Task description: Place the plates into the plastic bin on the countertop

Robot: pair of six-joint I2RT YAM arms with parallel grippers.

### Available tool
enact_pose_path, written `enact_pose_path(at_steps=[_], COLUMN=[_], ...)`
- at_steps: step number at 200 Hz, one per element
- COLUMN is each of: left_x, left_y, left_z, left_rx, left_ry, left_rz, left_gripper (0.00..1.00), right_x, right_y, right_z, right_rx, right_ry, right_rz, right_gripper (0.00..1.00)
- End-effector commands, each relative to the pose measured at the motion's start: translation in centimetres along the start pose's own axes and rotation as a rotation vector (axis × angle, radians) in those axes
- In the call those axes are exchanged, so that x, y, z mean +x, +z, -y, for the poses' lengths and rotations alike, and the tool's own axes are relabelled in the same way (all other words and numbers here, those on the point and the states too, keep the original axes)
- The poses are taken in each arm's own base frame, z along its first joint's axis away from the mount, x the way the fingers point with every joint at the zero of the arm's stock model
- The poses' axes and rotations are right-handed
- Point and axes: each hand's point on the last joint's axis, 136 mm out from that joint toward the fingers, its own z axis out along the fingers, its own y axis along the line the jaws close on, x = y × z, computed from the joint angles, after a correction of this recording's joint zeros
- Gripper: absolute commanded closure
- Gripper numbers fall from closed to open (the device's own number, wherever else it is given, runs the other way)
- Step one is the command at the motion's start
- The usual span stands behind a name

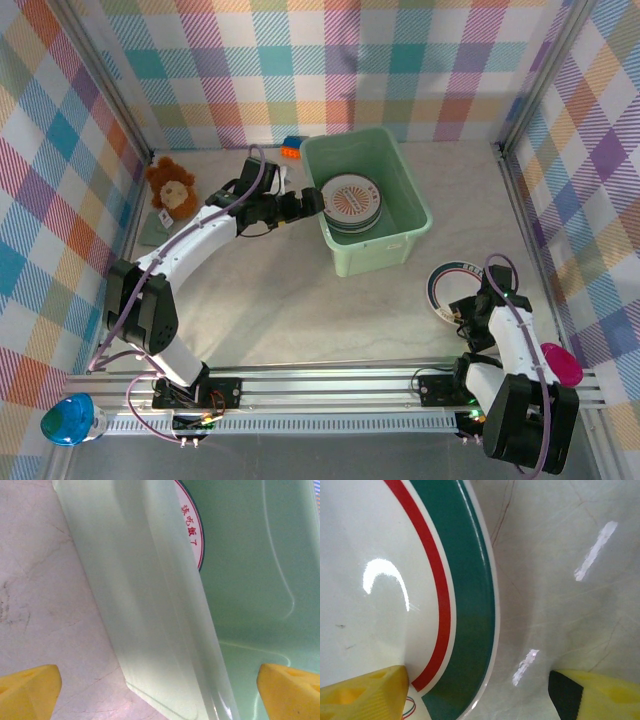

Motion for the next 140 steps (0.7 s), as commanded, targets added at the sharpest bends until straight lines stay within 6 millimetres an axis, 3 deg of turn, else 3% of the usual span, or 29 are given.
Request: enact_pose_path(at_steps=[1,57,73,140], left_x=[-0.5,-0.9,-0.8,-0.8], left_y=[0.1,0.5,0.7,1.1], left_z=[0.7,0.9,0.8,0.7], left_rx=[0.018,0.022,0.021,0.027], left_ry=[0.011,0.003,-0.001,-0.012], left_rz=[-0.011,-0.015,-0.013,-0.013], left_gripper=[0.00,0.00,0.00,0.00], right_x=[-0.6,-1.2,-1.3,-0.8], right_y=[1.7,0.7,0.3,1.1], right_z=[-3.4,-4.1,-4.6,-6.1], right_rx=[-0.172,-0.227,-0.261,-0.343], right_ry=[-0.023,-0.007,0.006,0.064], right_rz=[0.006,0.052,0.065,0.014], right_gripper=[0.25,0.29,0.23,0.22])
